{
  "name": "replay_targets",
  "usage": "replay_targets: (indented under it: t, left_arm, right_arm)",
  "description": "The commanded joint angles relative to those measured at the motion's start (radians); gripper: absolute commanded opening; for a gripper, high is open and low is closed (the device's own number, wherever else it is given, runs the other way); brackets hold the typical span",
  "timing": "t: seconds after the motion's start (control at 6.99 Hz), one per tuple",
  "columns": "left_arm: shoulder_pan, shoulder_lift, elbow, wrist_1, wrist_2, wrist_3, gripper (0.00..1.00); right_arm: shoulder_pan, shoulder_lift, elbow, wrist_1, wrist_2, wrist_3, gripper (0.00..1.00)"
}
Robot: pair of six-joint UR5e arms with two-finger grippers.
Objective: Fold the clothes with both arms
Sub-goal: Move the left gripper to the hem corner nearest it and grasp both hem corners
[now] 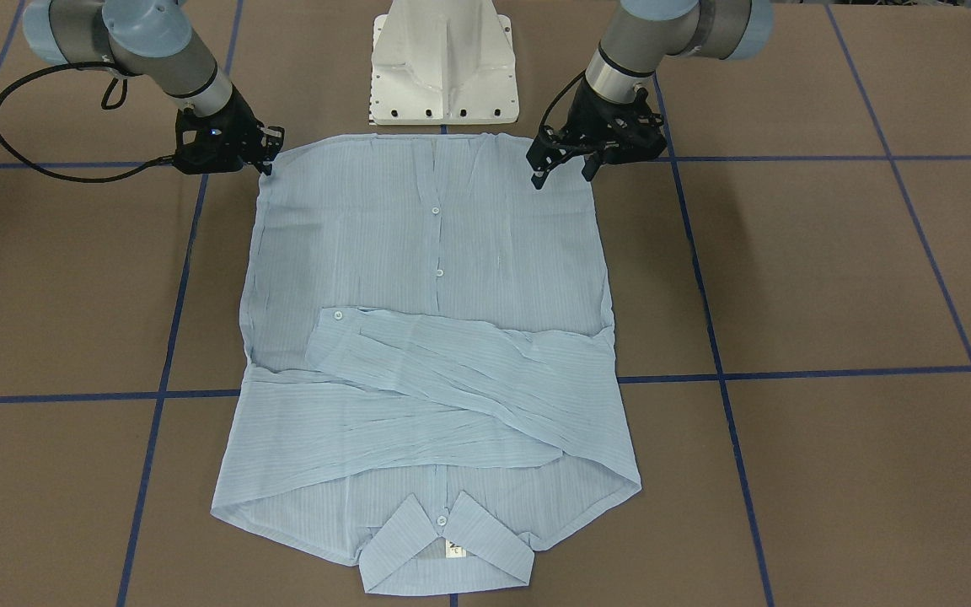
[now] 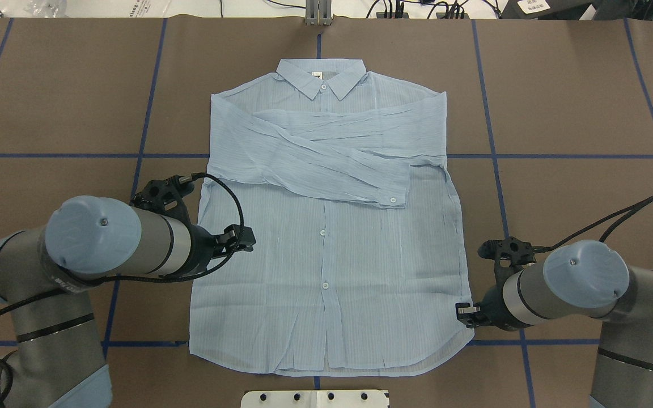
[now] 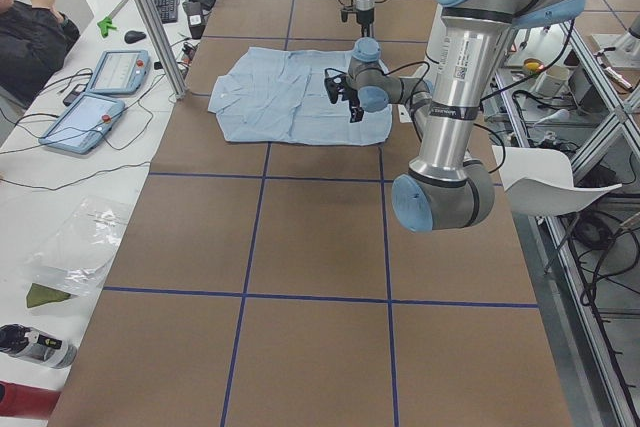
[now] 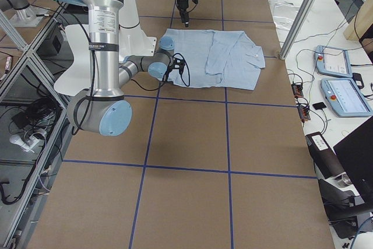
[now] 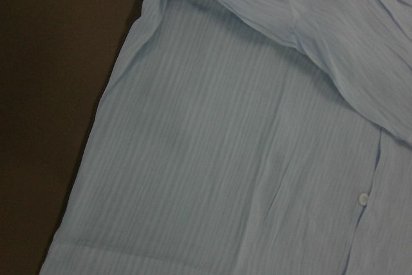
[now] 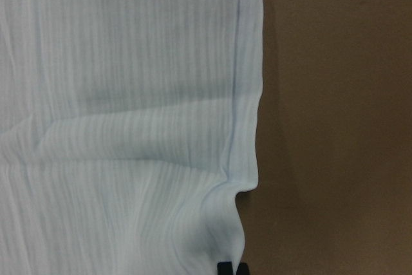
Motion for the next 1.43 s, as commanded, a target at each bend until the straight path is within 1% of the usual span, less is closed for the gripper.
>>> replay_targets:
  t: [0.0,0.14,0.43,0.57,1.0,1.29]
  left_arm:
    - [0.068,0.11,-0.004,-0.117,0.042,-0.049,0.97]
    - [0.114,0.124,0.002,-0.114,0.066,-0.074,0.97]
    - [0.134,0.12,0.008,-0.061,0.075,-0.095,0.93]
    - [0.137,0.117,0.007,-0.054,0.075,-0.097,0.9]
    - [0.154,0.092,0.013,-0.009,0.075,-0.102,0.71]
    - [0.157,0.08,0.014,0.013,0.073,-0.102,0.62]
  right_arm:
    - [0.002,0.003,0.006,0.0,0.0,0.0,0.0]
    - [0.005,0.003,0.008,0.0,0.0,0.0,0.0]
    - [0.012,0.0,0.023,0.0,0.007,0.0,0.0]
    - [0.012,0.0,0.023,0.0,0.007,0.0,0.0]
    - [0.016,-0.003,0.021,0.0,0.01,0.0,0.0]
    - [0.02,-0.003,0.023,0.0,0.014,0.0,0.0]
